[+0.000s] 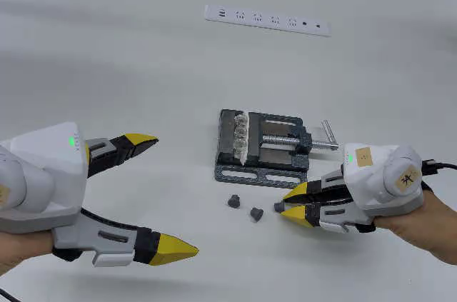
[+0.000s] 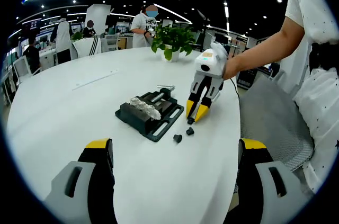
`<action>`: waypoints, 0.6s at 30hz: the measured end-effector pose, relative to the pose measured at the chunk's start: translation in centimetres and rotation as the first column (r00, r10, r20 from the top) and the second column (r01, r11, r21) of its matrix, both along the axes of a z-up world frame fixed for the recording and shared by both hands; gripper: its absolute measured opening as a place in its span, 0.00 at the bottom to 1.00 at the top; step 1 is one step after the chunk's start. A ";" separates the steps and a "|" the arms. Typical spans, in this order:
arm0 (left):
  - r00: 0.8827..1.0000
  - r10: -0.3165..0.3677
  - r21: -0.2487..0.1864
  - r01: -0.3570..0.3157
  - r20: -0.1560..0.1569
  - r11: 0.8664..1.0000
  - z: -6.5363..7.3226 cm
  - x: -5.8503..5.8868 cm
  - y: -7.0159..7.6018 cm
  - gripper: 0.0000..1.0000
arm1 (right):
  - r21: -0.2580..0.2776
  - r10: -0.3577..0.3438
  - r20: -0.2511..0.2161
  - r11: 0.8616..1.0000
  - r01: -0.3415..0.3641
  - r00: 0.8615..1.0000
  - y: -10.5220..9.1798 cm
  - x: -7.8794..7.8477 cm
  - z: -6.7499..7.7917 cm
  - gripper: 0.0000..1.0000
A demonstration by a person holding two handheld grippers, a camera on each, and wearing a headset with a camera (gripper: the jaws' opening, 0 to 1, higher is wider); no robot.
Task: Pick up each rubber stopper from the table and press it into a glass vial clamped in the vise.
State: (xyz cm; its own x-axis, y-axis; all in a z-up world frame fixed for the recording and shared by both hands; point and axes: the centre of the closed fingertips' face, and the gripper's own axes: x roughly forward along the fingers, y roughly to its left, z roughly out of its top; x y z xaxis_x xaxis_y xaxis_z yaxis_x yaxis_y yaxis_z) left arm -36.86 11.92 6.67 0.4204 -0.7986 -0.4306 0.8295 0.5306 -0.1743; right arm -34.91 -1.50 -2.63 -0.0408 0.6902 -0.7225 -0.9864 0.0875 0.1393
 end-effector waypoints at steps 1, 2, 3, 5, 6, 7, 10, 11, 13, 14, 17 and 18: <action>1.000 -0.001 0.001 0.001 0.001 1.000 0.0 0.0 0.0 0.97 | 0.000 -0.001 0.000 1.000 0.001 1.000 0.0 0.0 0.0 0.06; 1.000 -0.002 0.001 0.001 0.002 1.000 0.0 0.0 0.0 0.97 | 0.000 -0.004 -0.002 1.000 0.004 1.000 0.0 0.0 0.0 0.06; 1.000 -0.002 -0.004 0.002 0.004 1.000 0.2 0.0 -0.1 0.97 | 0.004 -0.005 -0.002 1.000 0.005 1.000 0.0 0.0 0.1 0.06; 1.000 -0.004 -0.006 0.004 0.007 1.000 0.3 0.0 -0.2 0.96 | 0.011 -0.016 -0.007 1.000 0.016 1.000 0.1 0.0 0.4 0.06; 1.000 -0.006 -0.007 0.006 0.009 1.000 0.4 0.0 -0.3 0.96 | 0.015 -0.017 -0.007 1.000 0.017 1.000 0.1 -0.1 0.6 0.06; 1.000 -0.008 -0.009 0.008 0.012 1.000 0.5 0.0 -0.4 0.95 | 0.020 -0.019 -0.005 1.000 0.019 1.000 0.1 -0.1 0.9 0.06; 1.000 -0.017 -0.022 0.018 0.017 1.000 1.1 0.1 -0.9 0.93 | 0.053 -0.027 -0.008 0.998 0.028 1.000 0.1 -0.4 2.4 0.06; 1.000 -0.024 -0.024 0.024 0.020 0.999 1.3 0.1 -1.1 0.92 | 0.058 -0.029 -0.006 0.998 0.029 1.000 0.1 -0.5 2.8 0.06; 0.999 -0.031 -0.035 0.032 0.027 0.999 2.0 0.3 -1.5 0.89 | 0.088 -0.029 -0.005 0.996 0.030 1.000 0.1 -0.7 4.3 0.06; 0.999 -0.034 -0.044 0.035 0.031 0.998 2.3 0.3 -1.6 0.87 | 0.107 -0.032 -0.005 0.994 0.033 0.999 0.3 -0.8 5.0 0.06; 0.998 -0.052 -0.073 0.055 0.047 0.996 3.6 0.5 -2.4 0.81 | 0.150 -0.038 0.001 0.988 0.037 0.999 0.7 -1.2 7.3 0.06; 0.996 -0.067 -0.081 0.071 0.052 0.994 4.2 0.5 -2.8 0.77 | 0.170 -0.042 0.005 0.985 0.041 0.999 0.8 -1.3 8.3 0.06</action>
State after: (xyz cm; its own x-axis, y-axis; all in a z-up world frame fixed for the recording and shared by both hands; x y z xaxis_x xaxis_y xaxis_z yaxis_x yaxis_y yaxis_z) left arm -36.40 9.15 10.86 0.3817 -0.8587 -0.3419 0.8723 0.4570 -0.1738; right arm -36.21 -0.67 5.70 -0.0039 0.8038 -0.5949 -0.9837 0.1040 0.1469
